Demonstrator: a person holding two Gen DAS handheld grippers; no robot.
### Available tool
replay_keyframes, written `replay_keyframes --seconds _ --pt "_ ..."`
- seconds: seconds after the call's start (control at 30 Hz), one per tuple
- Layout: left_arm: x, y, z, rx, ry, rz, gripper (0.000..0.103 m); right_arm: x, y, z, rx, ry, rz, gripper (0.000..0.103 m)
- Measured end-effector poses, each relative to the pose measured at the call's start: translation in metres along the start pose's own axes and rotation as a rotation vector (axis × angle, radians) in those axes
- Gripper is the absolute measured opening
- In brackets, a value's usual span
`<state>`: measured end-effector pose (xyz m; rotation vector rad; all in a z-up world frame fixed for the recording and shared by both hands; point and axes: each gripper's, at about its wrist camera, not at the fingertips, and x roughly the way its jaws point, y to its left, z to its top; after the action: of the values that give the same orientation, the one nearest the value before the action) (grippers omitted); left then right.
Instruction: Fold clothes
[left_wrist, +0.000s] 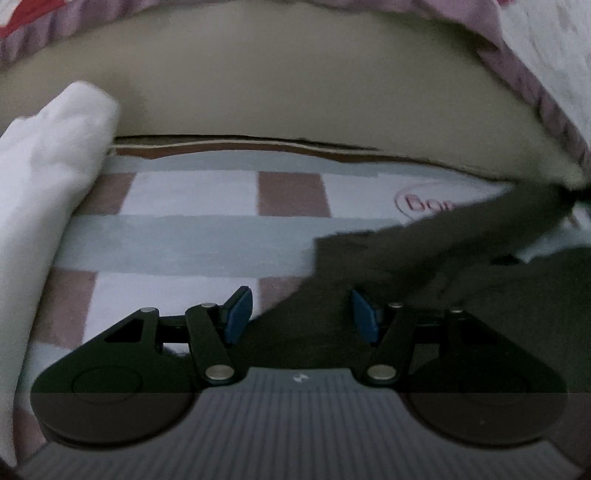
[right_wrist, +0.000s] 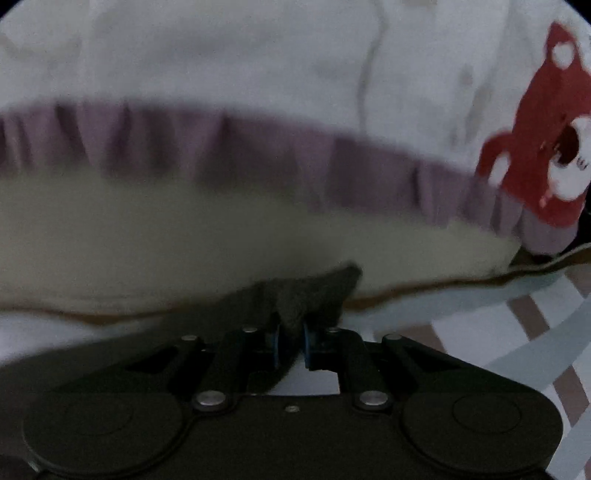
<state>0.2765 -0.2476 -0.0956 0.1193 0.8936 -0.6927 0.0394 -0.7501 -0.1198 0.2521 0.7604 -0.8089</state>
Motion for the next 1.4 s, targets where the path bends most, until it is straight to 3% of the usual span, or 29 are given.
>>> replay_keyframes --seconds 0.17,0.3,0.43,0.5,0.57,0.63,0.73,0.83,0.93,1.03,1.1,1.17,1.2,1.23,1.27,1.3,1.33,1.4 --pt "0.008 0.011 0.022 -0.111 -0.047 -0.08 0.059 0.005 -0.015 -0.03 0.094 0.066 0.025 0.017" --pt "0.048 -0.001 0.048 -0.13 0.03 -0.105 0.06 0.002 -0.026 -0.038 0.086 0.055 0.061 0.02" --pt "0.083 -0.015 0.05 -0.088 0.124 -0.096 0.06 0.01 -0.025 -0.038 0.037 0.052 0.094 0.02" --pt "0.085 -0.021 0.047 -0.067 0.1 -0.081 0.058 0.01 -0.025 -0.039 0.018 0.04 0.109 0.02" --pt "0.088 -0.031 0.05 -0.003 0.132 -0.055 0.018 0.009 -0.025 -0.038 0.005 0.026 0.121 0.016" --pt "0.085 -0.041 0.058 0.053 0.174 -0.036 0.01 0.009 -0.024 -0.035 0.009 0.011 0.127 0.013" --pt "0.059 -0.05 0.072 0.124 0.036 0.072 0.009 0.01 -0.023 -0.03 0.014 -0.011 0.135 0.012" --pt "0.033 -0.036 0.086 0.03 -0.13 0.135 0.008 0.01 -0.021 -0.026 0.019 -0.033 0.144 0.012" --pt "0.037 -0.027 0.079 0.009 -0.183 0.184 0.008 0.01 -0.019 -0.021 0.024 -0.054 0.152 0.012" --pt "0.06 -0.021 0.064 -0.006 -0.141 0.221 0.008 0.011 -0.018 -0.017 0.029 -0.076 0.16 0.014" --pt "0.069 -0.013 0.06 -0.065 -0.126 0.201 0.009 0.03 -0.008 -0.02 -0.057 0.017 0.083 0.015" --pt "0.071 -0.007 0.058 -0.112 -0.113 0.219 0.009 0.038 -0.004 -0.023 -0.084 0.05 0.03 0.017" --pt "0.07 -0.004 0.058 -0.131 -0.111 0.23 0.01 0.04 -0.004 -0.022 -0.074 0.066 0.014 0.022" --pt "0.067 0.0 0.058 -0.134 -0.103 0.234 0.015 0.039 -0.006 -0.02 -0.043 0.08 0.008 0.026" --pt "0.063 0.003 0.058 -0.135 -0.086 0.241 0.024 0.036 -0.007 -0.018 -0.025 0.077 -0.008 0.039" --pt "0.058 0.005 0.057 -0.137 -0.067 0.251 0.048 0.029 -0.007 -0.017 -0.021 0.055 -0.032 0.041" --pt "0.049 0.008 0.055 -0.145 -0.061 0.264 0.059 0.021 -0.005 -0.018 -0.01 0.048 -0.024 0.041" --pt "0.028 0.016 0.044 -0.157 -0.071 0.233 0.059 -0.001 0.003 -0.025 0.027 0.06 0.053 0.042"
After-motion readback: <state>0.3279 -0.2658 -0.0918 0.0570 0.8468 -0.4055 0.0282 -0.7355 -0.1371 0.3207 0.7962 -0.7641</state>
